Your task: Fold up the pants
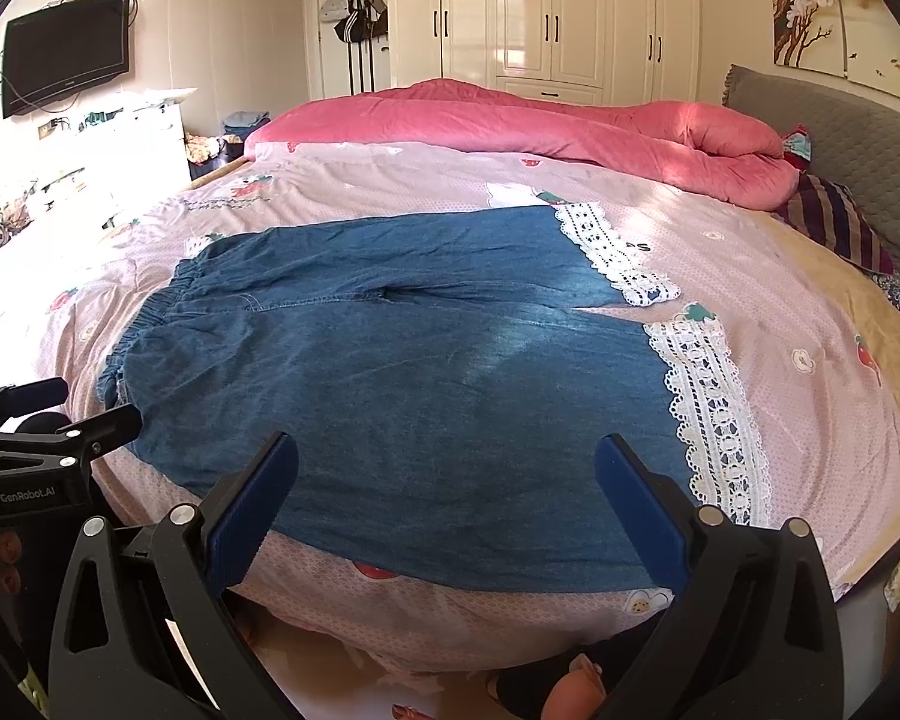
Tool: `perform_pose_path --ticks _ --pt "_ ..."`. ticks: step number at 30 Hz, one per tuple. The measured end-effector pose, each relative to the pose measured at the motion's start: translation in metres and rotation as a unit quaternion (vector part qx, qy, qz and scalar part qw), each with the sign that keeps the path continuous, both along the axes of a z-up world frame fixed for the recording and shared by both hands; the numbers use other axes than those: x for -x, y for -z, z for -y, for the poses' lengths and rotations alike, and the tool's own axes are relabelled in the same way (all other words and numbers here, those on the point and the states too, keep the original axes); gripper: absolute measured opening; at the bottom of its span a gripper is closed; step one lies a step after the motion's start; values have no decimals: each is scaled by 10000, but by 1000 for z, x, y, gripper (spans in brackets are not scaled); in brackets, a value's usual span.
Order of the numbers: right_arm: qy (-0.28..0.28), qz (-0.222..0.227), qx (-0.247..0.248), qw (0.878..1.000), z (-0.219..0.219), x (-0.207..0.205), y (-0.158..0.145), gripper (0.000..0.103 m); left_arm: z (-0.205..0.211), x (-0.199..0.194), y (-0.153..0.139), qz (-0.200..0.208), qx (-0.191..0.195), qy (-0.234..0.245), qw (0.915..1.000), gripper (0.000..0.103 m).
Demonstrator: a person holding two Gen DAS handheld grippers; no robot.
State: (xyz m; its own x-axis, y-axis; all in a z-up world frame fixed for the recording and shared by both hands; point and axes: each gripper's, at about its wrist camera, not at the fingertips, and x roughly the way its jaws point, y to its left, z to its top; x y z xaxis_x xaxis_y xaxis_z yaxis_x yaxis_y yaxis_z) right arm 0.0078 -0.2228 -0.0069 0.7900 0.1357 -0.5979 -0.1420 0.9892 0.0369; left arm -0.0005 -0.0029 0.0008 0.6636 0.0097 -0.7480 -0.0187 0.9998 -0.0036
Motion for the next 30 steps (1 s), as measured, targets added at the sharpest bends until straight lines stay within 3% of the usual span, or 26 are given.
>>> perform_pose_path --ticks 20,30 --pt "-10 -143 40 9999 -2 -9 9 99 0 -6 8 -82 63 -2 9999 94" --pt "-261 -301 47 9992 -2 -37 8 99 -17 -29 9 -119 133 -61 9998 94"
